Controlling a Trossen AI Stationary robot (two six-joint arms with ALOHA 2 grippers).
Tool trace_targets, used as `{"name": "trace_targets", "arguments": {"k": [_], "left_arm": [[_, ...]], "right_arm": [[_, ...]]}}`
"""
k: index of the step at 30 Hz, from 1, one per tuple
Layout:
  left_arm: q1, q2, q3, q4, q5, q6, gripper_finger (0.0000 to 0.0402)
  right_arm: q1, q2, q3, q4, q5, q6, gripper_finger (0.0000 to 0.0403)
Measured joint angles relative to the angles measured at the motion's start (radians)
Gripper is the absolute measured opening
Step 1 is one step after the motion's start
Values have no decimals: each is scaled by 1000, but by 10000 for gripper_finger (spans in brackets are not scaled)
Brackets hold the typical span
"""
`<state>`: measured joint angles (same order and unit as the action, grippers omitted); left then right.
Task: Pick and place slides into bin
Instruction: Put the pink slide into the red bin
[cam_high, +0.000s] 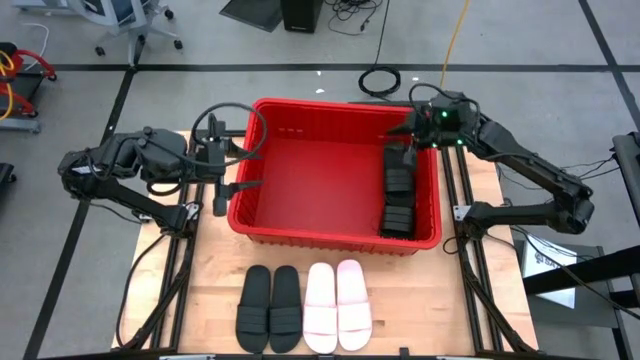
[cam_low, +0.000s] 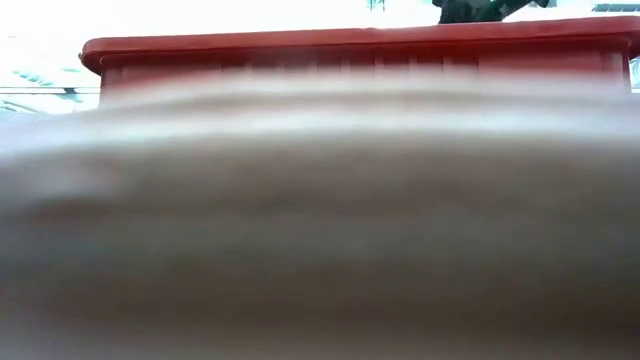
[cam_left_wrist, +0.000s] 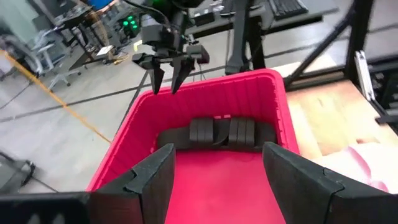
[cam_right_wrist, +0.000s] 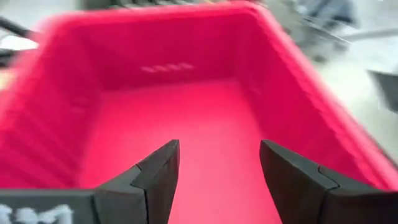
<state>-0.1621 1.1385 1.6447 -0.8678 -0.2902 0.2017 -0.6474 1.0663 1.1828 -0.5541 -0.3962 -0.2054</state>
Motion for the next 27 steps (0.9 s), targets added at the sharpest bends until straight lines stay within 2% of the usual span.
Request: {"name": "trace_targets", "arguments": {"k": [5, 8, 15, 19, 27], "left_arm": [[-70, 0, 0, -4, 0, 41, 241], [-123, 0, 0, -3, 1, 45, 241], [-230, 34, 1, 16, 0, 31, 241], [-279, 70, 1, 17, 0, 5, 241], [-376, 141, 1, 58, -6, -6, 241]], "right_arm": [[61, -3, 0, 58, -211, 104, 212], [117, -3, 0, 80, -285, 141, 212], [314, -3, -9, 97, -280, 148, 212], [437, -3, -76, 156, -223, 168, 212], [661, -3, -264, 453, -234, 210, 212]]}}
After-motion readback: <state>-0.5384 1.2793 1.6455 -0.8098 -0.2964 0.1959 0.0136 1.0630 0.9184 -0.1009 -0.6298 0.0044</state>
